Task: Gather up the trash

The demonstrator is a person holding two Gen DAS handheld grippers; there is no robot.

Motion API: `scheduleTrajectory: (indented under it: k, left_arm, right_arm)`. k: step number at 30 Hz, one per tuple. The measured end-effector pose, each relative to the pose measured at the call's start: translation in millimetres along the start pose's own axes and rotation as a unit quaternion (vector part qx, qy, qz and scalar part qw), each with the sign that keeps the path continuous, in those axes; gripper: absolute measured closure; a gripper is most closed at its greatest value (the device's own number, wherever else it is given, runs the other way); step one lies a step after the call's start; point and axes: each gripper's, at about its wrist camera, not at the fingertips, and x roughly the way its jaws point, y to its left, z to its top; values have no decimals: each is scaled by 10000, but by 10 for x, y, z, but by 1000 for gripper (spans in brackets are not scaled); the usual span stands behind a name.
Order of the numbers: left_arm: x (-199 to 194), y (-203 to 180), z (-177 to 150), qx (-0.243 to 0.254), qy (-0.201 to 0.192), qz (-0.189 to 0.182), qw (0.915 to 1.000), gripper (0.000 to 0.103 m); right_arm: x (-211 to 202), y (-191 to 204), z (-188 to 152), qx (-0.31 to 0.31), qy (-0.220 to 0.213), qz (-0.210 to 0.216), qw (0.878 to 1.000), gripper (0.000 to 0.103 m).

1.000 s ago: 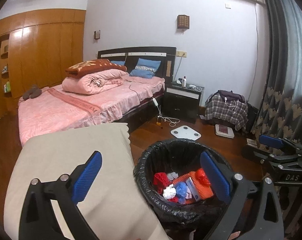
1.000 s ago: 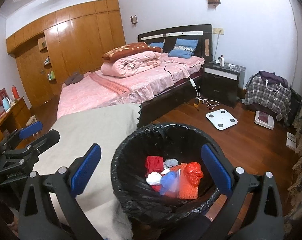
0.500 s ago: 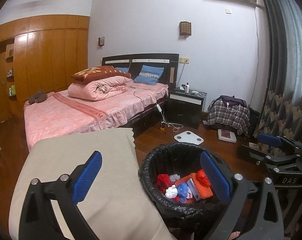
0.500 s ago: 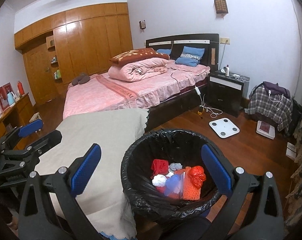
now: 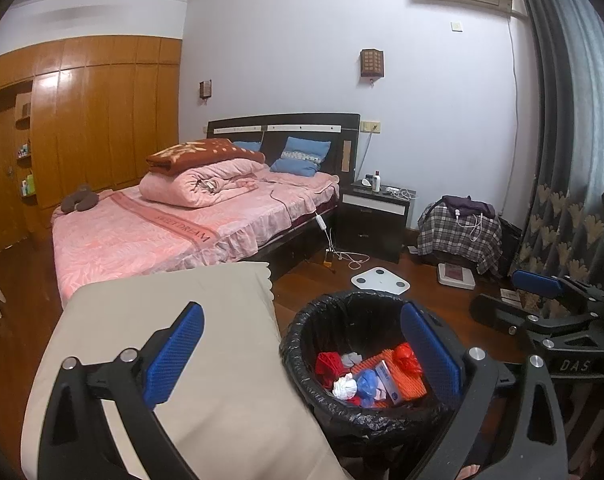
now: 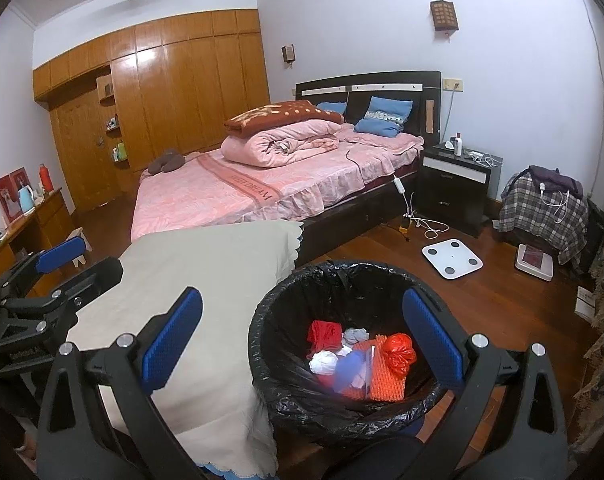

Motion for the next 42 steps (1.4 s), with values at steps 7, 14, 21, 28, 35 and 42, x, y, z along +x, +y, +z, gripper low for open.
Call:
scheduleTrajectory:
  k: [7, 14, 21, 28, 35, 42]
  left_arm:
    - [-2, -1, -2, 1, -5, 2, 10000, 6]
    - [-23, 4, 22, 14, -12, 15, 10000, 6]
    - [-26, 0, 21, 6, -12, 12, 10000, 6]
    - [-23, -7, 14, 14, -13, 16, 10000, 6]
    - [-24, -9, 10, 14, -15, 16, 10000, 6]
    - [-23, -5, 7, 15, -11, 17, 10000, 6]
  right_arm:
    - [1, -3, 10, 8, -5, -10, 10000, 6]
    - [1, -6, 8, 8, -2, -11, 10000, 6]
    - [1, -4, 8, 1, -8, -9, 10000, 6]
    - [-3, -3, 14, -1, -10, -10, 10000, 6]
    - [-3, 0, 9, 4, -12, -9, 10000, 6]
    - [-1, 1, 6, -1, -11, -10, 10000, 6]
